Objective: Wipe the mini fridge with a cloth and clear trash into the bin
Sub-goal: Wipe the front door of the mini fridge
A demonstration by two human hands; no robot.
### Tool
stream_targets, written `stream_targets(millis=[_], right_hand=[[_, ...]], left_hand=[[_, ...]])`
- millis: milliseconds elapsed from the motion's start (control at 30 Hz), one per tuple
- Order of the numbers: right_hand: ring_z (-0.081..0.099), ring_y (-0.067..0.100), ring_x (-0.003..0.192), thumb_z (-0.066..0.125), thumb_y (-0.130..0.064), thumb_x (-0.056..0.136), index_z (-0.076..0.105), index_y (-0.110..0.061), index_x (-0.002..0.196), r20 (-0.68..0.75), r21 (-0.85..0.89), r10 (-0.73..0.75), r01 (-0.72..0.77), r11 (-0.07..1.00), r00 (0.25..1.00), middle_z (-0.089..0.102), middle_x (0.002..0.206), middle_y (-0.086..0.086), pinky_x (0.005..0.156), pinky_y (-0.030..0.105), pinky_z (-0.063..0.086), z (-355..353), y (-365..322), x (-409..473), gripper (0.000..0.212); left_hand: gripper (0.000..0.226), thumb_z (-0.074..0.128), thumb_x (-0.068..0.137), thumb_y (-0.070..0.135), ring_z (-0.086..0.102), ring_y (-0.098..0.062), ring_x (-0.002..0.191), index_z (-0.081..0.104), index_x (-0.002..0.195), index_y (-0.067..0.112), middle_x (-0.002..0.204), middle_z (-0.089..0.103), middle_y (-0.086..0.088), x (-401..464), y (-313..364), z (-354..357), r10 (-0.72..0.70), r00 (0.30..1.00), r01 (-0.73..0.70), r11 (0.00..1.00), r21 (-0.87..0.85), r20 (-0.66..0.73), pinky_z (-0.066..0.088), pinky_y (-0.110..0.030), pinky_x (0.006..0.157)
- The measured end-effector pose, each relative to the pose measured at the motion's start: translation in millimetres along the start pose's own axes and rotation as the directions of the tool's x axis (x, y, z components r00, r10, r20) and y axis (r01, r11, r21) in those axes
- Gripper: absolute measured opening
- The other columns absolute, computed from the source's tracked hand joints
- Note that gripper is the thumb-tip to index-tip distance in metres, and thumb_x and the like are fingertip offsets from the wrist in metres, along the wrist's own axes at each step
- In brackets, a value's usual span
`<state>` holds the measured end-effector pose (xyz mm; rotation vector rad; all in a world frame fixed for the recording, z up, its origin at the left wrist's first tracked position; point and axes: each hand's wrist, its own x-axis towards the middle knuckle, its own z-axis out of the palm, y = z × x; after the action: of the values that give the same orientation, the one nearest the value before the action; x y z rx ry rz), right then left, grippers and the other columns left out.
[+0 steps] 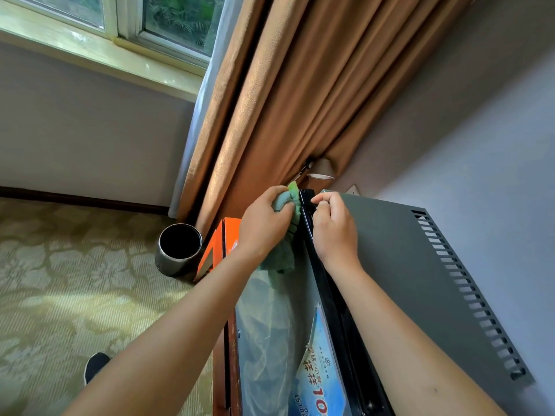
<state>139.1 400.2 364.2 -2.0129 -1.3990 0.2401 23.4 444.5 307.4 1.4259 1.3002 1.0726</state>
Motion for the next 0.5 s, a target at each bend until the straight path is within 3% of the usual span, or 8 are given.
stream_targets(millis=[133,300,500], right_hand=[[0.057,0.02,0.074,0.035,-0.024,0.097,0.058,-0.031,0.096,0.0,-0.003,-0.006,0.006,1.0,1.0,0.058,0.073,-0.008,0.066,0.036,0.043,1,3,2,0.024],[0.059,0.021,0.077,0.035,-0.023,0.096,0.059,-0.03,0.096,-0.002,-0.01,-0.001,0.001,1.0,1.0,0.059,0.074,-0.008,0.069,0.038,0.046,1,1,2,0.025],[0.058,0.02,0.078,0.035,-0.021,0.096,0.059,-0.03,0.096,0.001,-0.031,-0.011,0.011,0.999,1.0,0.058,0.074,-0.008,0.069,0.036,0.044,0,-2,-1,0.026]], left_hand=[[0.038,0.059,0.093,0.037,0.062,-0.009,0.1,0.061,0.131,0.036,0.115,0.069,0.013,2,-9,-2,-0.045,0.997,0.04,0.996,0.085,0.056,0.044,-0.025,0.073],[0.032,0.062,0.096,0.037,0.057,0.008,0.087,0.06,0.127,0.039,0.103,0.063,0.022,-59,-19,0,-0.102,0.988,0.105,0.994,-0.017,0.118,0.038,-0.011,0.066],[0.032,0.065,0.094,0.042,0.063,0.002,0.094,0.062,0.126,0.042,0.104,0.063,0.024,-91,-23,-4,-0.099,0.974,0.124,0.985,-0.116,0.202,0.055,-0.026,0.081]])
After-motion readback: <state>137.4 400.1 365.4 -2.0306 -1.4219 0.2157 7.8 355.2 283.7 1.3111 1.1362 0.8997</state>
